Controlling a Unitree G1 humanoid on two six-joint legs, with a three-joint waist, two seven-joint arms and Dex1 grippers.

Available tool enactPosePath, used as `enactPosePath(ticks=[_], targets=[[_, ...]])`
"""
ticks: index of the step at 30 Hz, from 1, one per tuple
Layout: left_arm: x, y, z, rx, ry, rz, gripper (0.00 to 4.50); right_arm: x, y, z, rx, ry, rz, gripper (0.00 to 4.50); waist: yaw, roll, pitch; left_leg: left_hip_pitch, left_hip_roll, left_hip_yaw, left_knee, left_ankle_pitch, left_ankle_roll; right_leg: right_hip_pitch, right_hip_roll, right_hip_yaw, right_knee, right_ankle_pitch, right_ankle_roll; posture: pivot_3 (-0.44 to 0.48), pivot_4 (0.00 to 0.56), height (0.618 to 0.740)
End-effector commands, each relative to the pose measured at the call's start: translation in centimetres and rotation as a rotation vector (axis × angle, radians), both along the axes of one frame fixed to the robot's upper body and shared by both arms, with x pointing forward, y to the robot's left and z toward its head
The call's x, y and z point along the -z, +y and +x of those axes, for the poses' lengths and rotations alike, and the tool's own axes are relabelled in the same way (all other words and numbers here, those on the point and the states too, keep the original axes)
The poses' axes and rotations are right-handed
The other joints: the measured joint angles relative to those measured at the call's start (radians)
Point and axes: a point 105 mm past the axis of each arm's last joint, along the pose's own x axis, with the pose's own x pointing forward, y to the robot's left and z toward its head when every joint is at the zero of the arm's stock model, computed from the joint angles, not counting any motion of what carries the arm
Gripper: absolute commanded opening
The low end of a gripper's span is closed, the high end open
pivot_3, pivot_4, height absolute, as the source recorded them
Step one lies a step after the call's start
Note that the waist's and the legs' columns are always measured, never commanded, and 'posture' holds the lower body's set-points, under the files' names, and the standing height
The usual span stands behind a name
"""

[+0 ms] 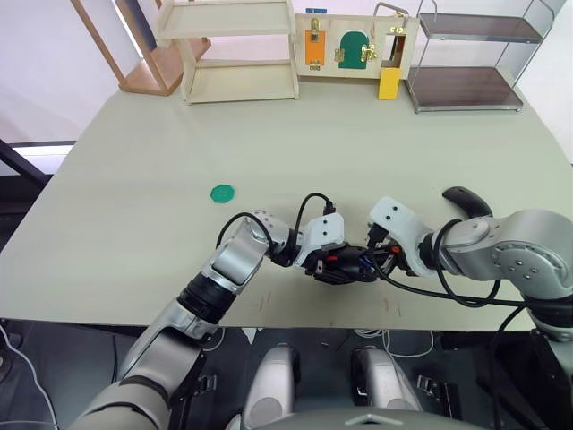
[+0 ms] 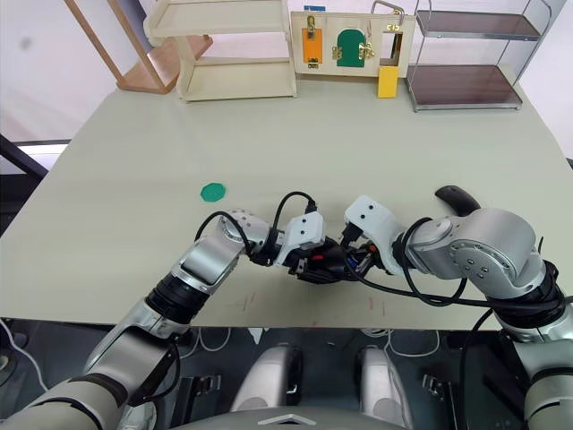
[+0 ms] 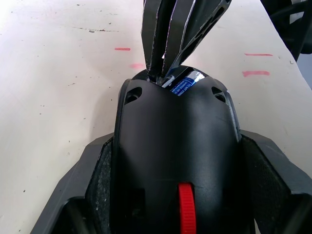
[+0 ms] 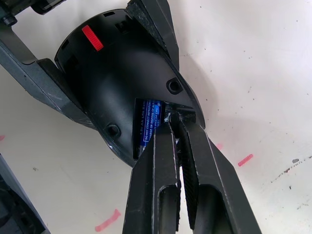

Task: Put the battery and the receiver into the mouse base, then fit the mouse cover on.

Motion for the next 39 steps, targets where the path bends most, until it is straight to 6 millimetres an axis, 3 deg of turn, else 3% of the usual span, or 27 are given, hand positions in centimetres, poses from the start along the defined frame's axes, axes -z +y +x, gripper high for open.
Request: enactPosePath(ticks=[1,5,6,7,20,24,31,34,37,39], targets=[[1.5,0.1,-1.0,0.034,0.061,0.044,2.93,0.0,-0.8,0.4,0.039,-0.020,-0.026,0.67,0.000,0.000,0.000,0.000,0.000,0.000,0.000,0.000,0.000,0.000,0.000,0.000,0.000,0.000,0.000,0.000,0.150,0.740],[1.5,0.2,-1.1,0.034,0.062,0.043,2.93,0.0,-0.8,0.4,0.038,-0.028,-0.030,2.16,-0.001,0.000,0.000,0.000,0.000,0.000,0.000,0.000,0.000,0.000,0.000,0.000,0.000,0.000,0.000,0.000,0.150,0.740],[1.5,0.2,-1.1,0.034,0.062,0.044,2.93,0.0,-0.8,0.4,0.039,-0.028,-0.030,2.83,-0.001,0.000,0.000,0.000,0.000,0.000,0.000,0.000,0.000,0.000,0.000,0.000,0.000,0.000,0.000,0.000,0.150,0.740],[1.5,0.2,-1.1,0.034,0.063,0.044,2.93,-0.1,-0.9,0.4,0.039,-0.030,-0.031,3.09,-0.001,0.000,0.000,0.000,0.000,0.000,0.000,0.000,0.000,0.000,0.000,0.000,0.000,0.000,0.000,0.000,0.150,0.740],[1.6,0.3,-1.1,0.035,0.058,0.050,2.93,-2.6,-2.4,-0.4,-0.037,-0.124,0.050,3.09,0.001,0.000,0.000,-0.001,0.000,0.000,0.000,0.000,0.000,0.000,0.000,0.000,-0.001,0.000,0.000,0.000,0.150,0.740],[1.6,0.2,-1.0,0.034,0.057,0.049,2.93,-2.5,-2.5,-1.1,-0.099,-0.149,0.111,3.09,0.001,0.000,0.000,0.000,0.000,0.000,0.000,0.000,0.000,0.000,0.000,0.000,-0.001,0.000,0.000,0.000,0.150,0.740],[1.5,0.1,-1.0,0.031,0.055,0.046,2.93,-2.1,-3.2,-0.4,-0.081,-0.195,0.260,3.09,0.002,0.000,0.000,0.000,0.000,0.000,0.002,0.000,0.000,0.000,0.000,0.000,0.000,0.000,0.000,0.000,0.150,0.740],[1.4,0.1,-0.9,0.030,0.055,0.046,2.93,-1.9,-3.3,-0.4,-0.105,-0.217,0.304,2.30,0.002,0.000,0.000,0.000,0.000,0.001,0.003,0.000,0.000,0.000,0.000,0.001,0.000,0.000,0.000,0.000,0.150,0.740],[1.4,0.0,-0.9,0.029,0.054,0.044,2.93,-1.5,-3.2,-0.5,-0.130,-0.229,0.345,0.78,0.002,0.000,0.000,0.000,0.000,0.000,0.003,0.000,0.000,0.000,0.001,0.000,0.000,0.000,0.000,0.000,0.150,0.740],[1.4,0.0,-0.9,0.029,0.054,0.043,2.93,-1.3,-3.1,-0.4,-0.139,-0.243,0.357,0.08,0.002,0.000,0.000,0.000,0.000,0.000,0.003,0.000,0.000,0.000,0.001,0.001,0.001,0.000,0.000,0.000,0.150,0.740]])
